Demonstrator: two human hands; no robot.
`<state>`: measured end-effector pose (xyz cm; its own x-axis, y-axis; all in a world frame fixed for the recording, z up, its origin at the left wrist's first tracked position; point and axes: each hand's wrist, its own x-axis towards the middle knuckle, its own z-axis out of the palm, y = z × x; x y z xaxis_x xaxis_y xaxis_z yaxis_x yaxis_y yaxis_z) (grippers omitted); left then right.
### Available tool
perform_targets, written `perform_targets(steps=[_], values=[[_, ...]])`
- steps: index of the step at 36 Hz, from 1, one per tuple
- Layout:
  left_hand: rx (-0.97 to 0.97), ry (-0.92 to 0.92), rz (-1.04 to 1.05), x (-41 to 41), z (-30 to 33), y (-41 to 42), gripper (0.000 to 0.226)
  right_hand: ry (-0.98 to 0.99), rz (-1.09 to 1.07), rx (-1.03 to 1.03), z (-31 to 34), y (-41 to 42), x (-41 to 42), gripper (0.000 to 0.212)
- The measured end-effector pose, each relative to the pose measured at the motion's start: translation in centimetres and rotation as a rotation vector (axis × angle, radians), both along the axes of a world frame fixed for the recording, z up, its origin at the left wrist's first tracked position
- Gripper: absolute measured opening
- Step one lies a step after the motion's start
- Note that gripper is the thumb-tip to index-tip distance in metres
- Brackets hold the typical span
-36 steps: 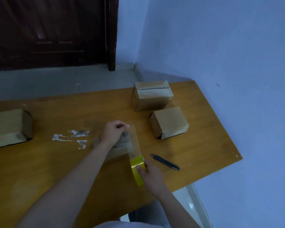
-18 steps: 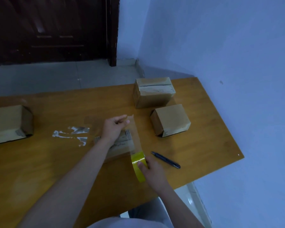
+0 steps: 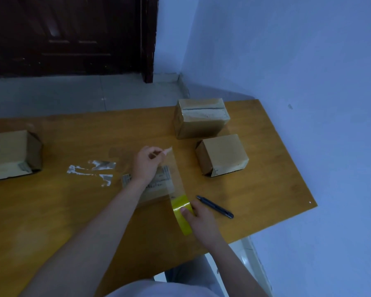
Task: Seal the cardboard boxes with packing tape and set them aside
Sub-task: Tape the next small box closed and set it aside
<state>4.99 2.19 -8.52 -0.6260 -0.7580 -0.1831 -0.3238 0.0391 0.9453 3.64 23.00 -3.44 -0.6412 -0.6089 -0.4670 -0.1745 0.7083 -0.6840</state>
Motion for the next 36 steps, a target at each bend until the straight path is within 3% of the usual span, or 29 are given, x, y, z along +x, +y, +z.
perform_targets(steps=[11, 16, 21, 28, 32, 36], values=[[-0.133, -0.113, -0.003, 0.2, -0.4, 0.2, 0.014, -0.010, 0.002, 0.029, -0.8, 0.3, -0.2, 0.015], [-0.137, -0.146, 0.008, 0.0, -0.4, 0.2, 0.014, -0.005, -0.002, 0.036, -0.7, 0.0, 0.0, 0.028], [-0.152, -0.159, 0.001, 0.0, 0.0, 0.3, 0.013, -0.030, -0.006, 0.038, -1.3, 0.0, -0.1, 0.018], [-0.158, -0.147, 0.004, -0.1, -0.4, 0.3, 0.016, -0.020, 0.002, 0.075, -1.6, 0.0, -0.6, 0.022], [-0.174, -0.232, -0.013, -0.3, -0.5, 0.2, 0.016, -0.075, -0.041, 0.088, -2.4, -0.2, -0.3, 0.013], [-0.124, -0.327, -0.043, -0.5, 0.0, 0.1, 0.014, -0.188, -0.109, 0.106, -2.7, -1.0, -0.3, 0.023]])
